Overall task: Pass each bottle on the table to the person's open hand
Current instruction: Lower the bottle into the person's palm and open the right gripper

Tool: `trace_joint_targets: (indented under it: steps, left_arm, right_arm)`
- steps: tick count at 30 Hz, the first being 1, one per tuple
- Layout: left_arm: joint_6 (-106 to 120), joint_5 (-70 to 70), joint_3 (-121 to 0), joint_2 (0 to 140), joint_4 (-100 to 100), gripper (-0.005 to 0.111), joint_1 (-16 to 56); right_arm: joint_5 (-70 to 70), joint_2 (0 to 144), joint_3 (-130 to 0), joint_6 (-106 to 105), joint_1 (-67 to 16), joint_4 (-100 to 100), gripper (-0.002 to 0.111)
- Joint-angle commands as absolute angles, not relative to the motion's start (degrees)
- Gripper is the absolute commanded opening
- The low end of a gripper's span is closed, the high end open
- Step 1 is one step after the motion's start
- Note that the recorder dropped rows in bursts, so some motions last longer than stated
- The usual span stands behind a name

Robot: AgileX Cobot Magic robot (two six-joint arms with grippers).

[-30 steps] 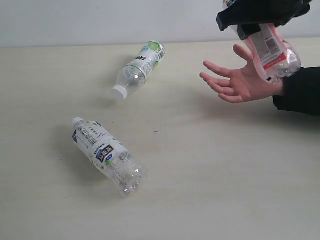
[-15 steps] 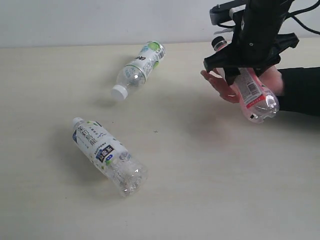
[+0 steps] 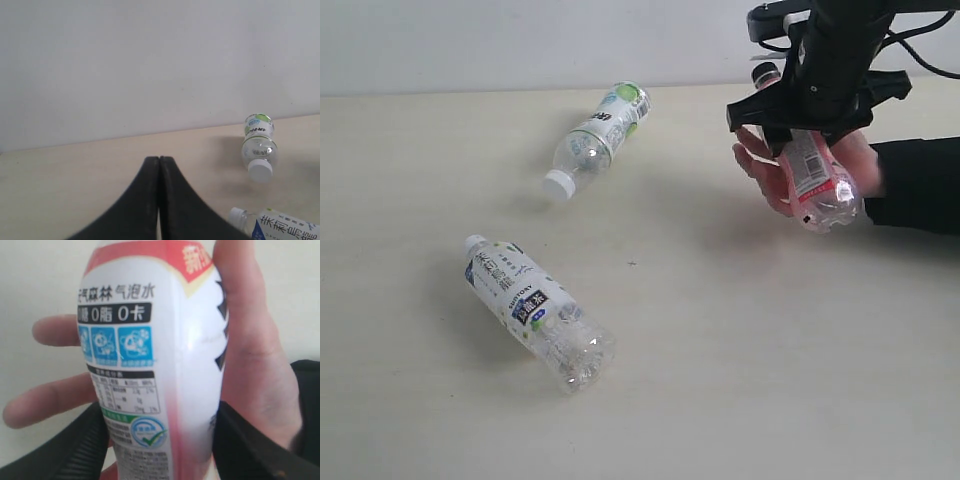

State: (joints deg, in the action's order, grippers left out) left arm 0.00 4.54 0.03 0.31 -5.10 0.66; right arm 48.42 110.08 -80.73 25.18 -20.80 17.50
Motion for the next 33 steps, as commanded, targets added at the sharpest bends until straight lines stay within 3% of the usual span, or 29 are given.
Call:
trace_joint_targets:
  steps: [1,12,15,29,33]
  left_arm:
    - [0.0,4.3,0.0,0.0,-5.1,0.0,0.6]
    - [0.0,4.3,0.0,0.0,-5.1,0.0,0.6]
    - [0.0,4.3,0.0,0.0,-5.1,0.0,0.6]
    - [0.0,4.3,0.0,0.0,-5.1,0.0,0.6]
    - [0.0,4.3,0.0,0.0,-5.2,0.0,0.6]
  right_arm:
    - [48.2,110.2,-81.1,25.7,-20.3,17.7,0.0]
    - [49.3,110.2,-81.1,23.0,-20.3,18.0,0.0]
    - [49.6,110.2,-81.1,22.6,-20.3,18.2,0.006]
    - [50.0,110.2,-81.1,18.8,-20.3,18.1,0.072]
    - [50.0,110.2,-81.1,18.0,-20.3,18.1,0.085]
